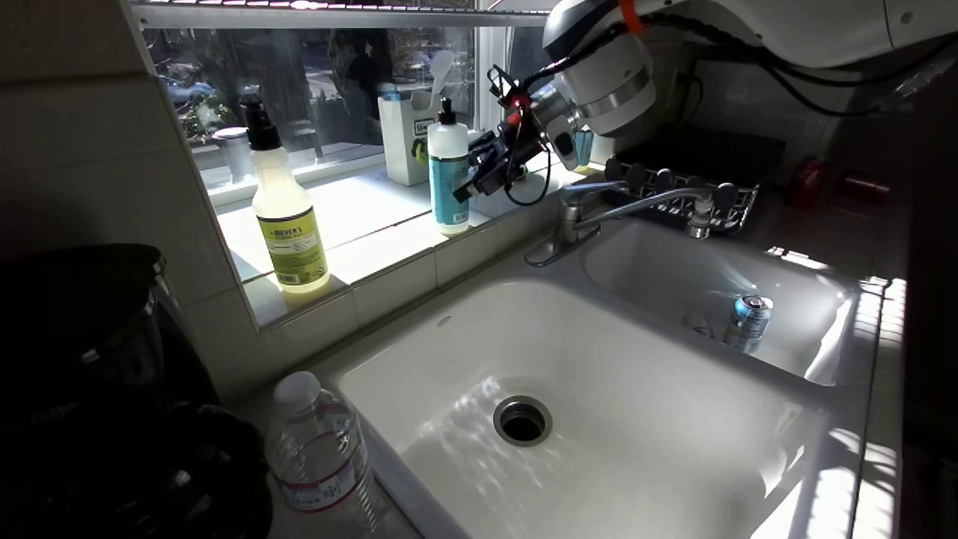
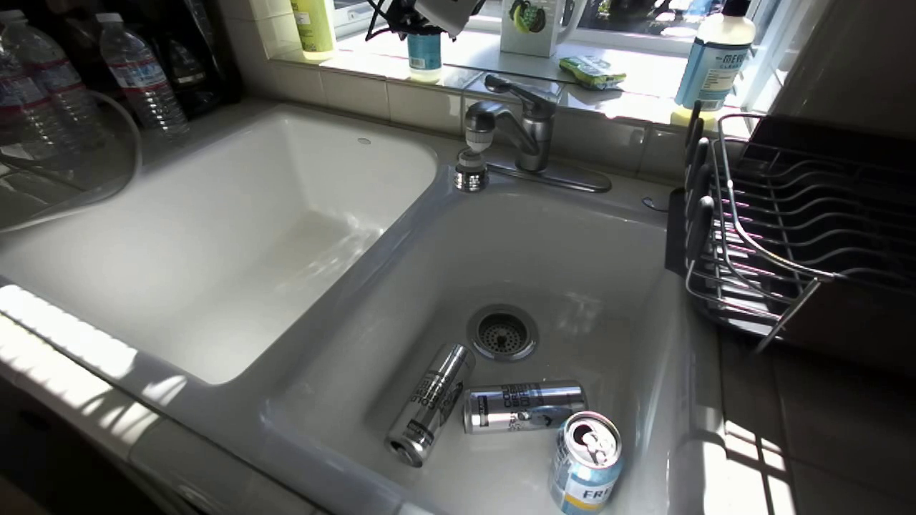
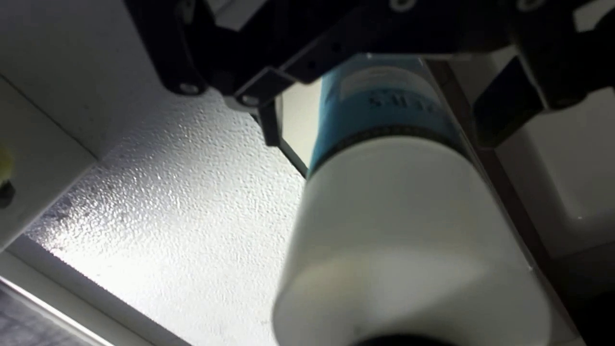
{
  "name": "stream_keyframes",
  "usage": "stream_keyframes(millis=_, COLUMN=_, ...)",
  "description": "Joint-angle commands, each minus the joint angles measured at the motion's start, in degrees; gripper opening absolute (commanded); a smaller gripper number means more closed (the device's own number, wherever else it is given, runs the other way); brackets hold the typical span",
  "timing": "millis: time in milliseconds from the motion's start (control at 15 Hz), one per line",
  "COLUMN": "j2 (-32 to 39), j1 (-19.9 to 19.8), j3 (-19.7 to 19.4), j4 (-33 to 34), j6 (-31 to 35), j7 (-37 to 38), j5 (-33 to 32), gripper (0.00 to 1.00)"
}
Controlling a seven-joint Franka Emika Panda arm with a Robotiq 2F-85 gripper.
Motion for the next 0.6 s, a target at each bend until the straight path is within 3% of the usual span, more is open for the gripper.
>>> stream_keyframes(millis=0, j2=-1.5, j1=1.2, j3=-1.7, j4=-1.5, j6=0.1, j7=1.1, j5=-2.7, gripper=1.00)
stream_keyframes(millis=533, j2=-6.2, j1=1.1, j3=-3.3, j4=-3.9, j6=-10.3, j7=3.6, j5=-12.1, gripper=1.00)
